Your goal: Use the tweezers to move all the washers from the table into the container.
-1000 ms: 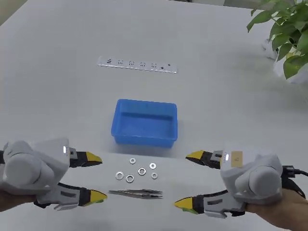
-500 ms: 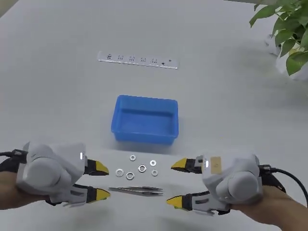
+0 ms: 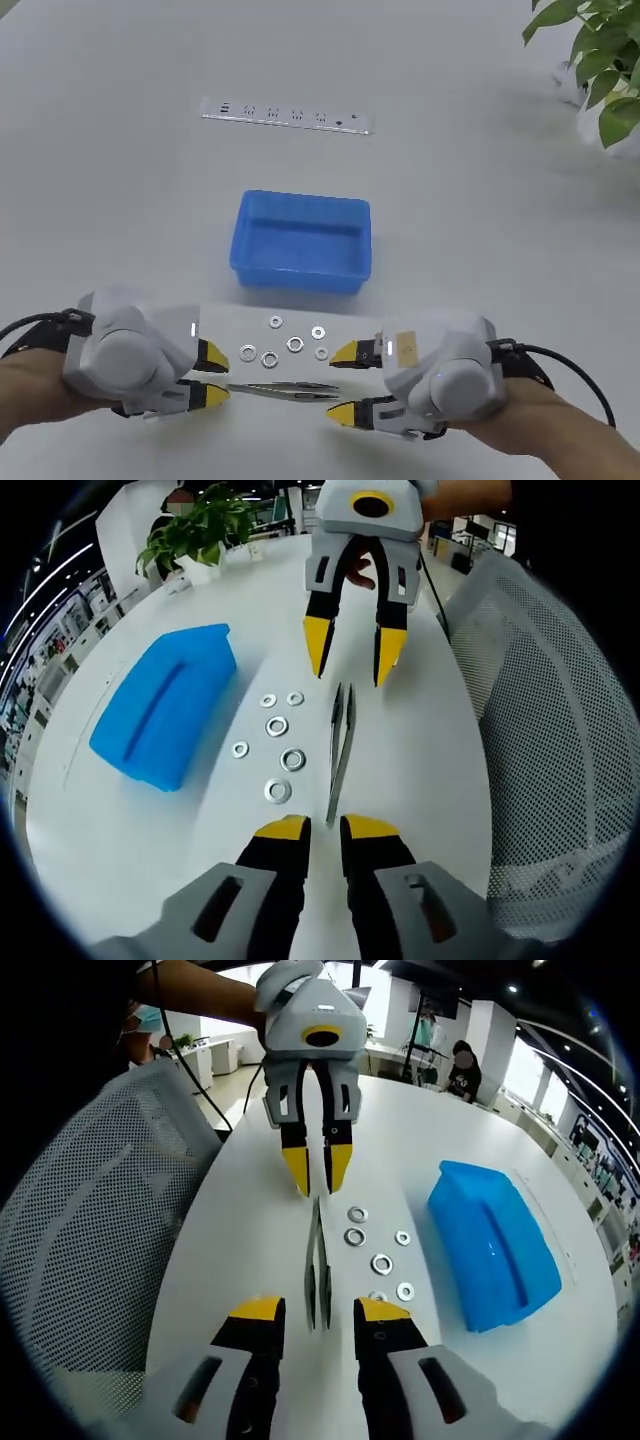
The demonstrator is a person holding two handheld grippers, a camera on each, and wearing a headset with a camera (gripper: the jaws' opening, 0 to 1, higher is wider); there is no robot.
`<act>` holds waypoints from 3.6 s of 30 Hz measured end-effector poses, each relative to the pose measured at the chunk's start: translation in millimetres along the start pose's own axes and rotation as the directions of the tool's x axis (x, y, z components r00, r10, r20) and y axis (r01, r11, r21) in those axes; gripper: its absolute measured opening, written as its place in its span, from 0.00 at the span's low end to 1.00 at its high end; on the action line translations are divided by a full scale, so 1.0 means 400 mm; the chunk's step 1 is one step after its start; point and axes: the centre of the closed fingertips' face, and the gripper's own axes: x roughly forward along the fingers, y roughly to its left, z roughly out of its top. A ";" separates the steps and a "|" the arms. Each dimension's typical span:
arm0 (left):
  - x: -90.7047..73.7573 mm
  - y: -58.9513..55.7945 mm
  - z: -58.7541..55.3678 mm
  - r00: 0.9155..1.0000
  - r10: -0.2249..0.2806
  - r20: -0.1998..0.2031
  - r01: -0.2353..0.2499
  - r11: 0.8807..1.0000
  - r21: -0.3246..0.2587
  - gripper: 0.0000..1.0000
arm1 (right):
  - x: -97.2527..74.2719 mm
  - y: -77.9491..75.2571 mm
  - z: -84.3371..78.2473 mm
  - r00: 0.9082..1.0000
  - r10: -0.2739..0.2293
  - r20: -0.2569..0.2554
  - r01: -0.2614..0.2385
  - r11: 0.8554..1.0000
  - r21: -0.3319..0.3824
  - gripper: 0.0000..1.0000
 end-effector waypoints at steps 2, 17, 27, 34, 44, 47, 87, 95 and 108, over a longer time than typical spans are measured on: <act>0.003 0.000 -0.003 1.000 -0.006 -0.006 0.006 1.000 0.004 0.16 | 0.008 -0.001 0.001 1.000 0.005 -0.002 -0.005 1.000 -0.001 0.28; 0.020 -0.002 -0.006 0.999 -0.027 -0.019 0.027 0.999 0.030 0.06 | 0.047 0.001 -0.008 0.999 0.031 -0.042 -0.031 0.999 -0.014 0.17; 0.018 -0.008 -0.008 0.999 -0.046 -0.017 0.046 0.999 0.020 0.06 | 0.054 0.001 -0.016 0.998 0.030 -0.058 -0.031 0.999 -0.021 0.12; 0.002 -0.015 0.002 0.998 -0.057 -0.011 0.057 0.998 0.005 0.05 | 0.054 0.001 -0.014 0.997 0.033 -0.064 -0.034 0.999 -0.024 0.12; -0.034 -0.014 0.033 0.999 -0.054 0.005 0.054 0.999 0.002 0.05 | 0.054 0.002 -0.007 0.997 0.036 -0.069 -0.039 0.999 -0.038 0.12; -0.044 -0.017 0.043 0.998 -0.060 0.007 0.060 0.998 0.007 0.05 | 0.056 0.003 -0.001 0.997 0.039 -0.066 -0.041 0.998 -0.038 0.13; -0.097 -0.020 0.137 0.998 -0.066 0.020 0.064 0.994 0.088 0.05 | 0.057 0.005 0.036 0.998 0.036 -0.043 -0.038 0.998 -0.055 0.09; -0.099 -0.016 0.141 0.997 -0.064 0.041 0.060 0.994 0.086 0.07 | 0.052 0.002 0.041 0.999 0.032 -0.033 -0.033 0.998 -0.051 0.09; -0.105 -0.015 0.148 0.996 -0.066 0.062 0.060 0.994 0.096 0.06 | 0.040 -0.006 0.060 1.000 0.015 -0.005 -0.016 0.999 -0.044 0.09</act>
